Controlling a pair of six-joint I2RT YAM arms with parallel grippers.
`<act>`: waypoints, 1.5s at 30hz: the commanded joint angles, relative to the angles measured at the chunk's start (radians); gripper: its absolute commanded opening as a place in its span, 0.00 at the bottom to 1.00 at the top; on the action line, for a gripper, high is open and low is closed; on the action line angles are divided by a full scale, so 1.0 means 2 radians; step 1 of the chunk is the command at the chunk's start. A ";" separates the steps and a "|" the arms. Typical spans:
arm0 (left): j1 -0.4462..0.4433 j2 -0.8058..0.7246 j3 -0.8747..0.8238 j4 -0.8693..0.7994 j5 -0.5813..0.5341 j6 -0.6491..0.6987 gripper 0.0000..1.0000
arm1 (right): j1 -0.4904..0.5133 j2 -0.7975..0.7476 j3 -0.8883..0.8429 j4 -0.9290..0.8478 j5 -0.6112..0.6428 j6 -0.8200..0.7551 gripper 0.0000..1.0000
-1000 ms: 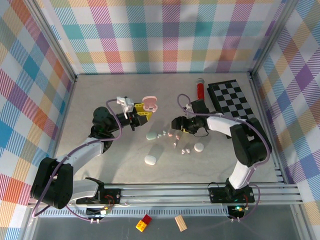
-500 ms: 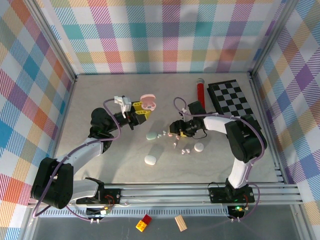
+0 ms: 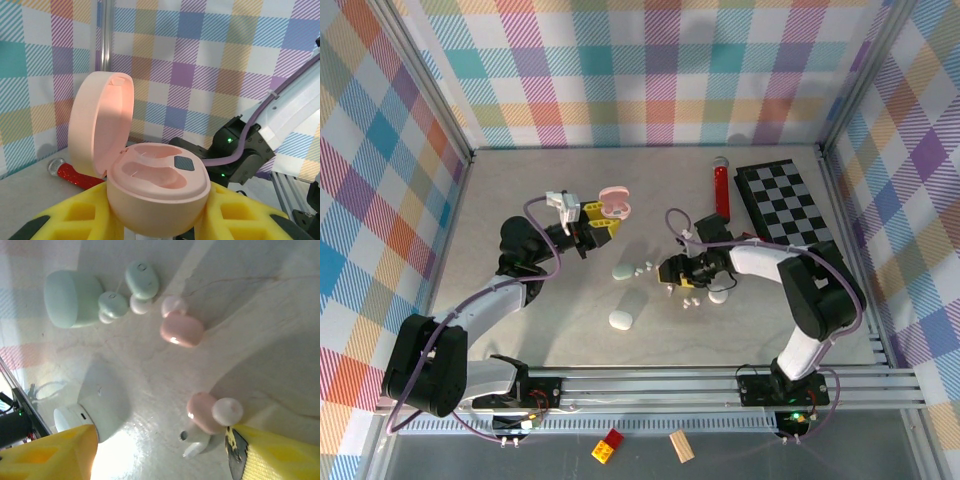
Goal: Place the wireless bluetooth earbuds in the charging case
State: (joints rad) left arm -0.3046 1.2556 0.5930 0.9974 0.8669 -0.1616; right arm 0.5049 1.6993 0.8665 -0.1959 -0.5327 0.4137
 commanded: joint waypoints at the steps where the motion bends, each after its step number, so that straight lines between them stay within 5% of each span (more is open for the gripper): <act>1: 0.005 0.003 -0.004 0.030 0.012 -0.002 0.32 | 0.006 -0.028 -0.004 -0.008 0.028 0.002 0.68; 4: 0.006 0.002 -0.004 0.031 0.013 -0.004 0.32 | 0.006 -0.042 -0.002 -0.032 0.079 -0.002 0.69; 21: 0.017 -0.002 -0.001 0.026 0.020 0.004 0.32 | 0.064 0.009 0.019 -0.006 0.059 0.019 0.67; 30: 0.058 -0.029 -0.001 -0.014 0.003 0.028 0.32 | 0.084 0.011 0.030 0.024 0.036 0.024 0.66; 39: 0.089 -0.040 0.007 -0.034 -0.012 0.038 0.32 | 0.084 -0.060 0.040 -0.084 0.204 -0.058 0.60; 45: 0.094 -0.051 0.007 -0.060 -0.022 0.046 0.32 | 0.091 -0.029 0.084 -0.154 0.295 -0.073 0.56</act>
State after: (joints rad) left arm -0.1253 1.1854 0.5915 0.8883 0.8341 -0.0990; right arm 0.6762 1.6062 0.9985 -0.3981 -0.0711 0.3107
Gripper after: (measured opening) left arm 0.328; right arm 0.564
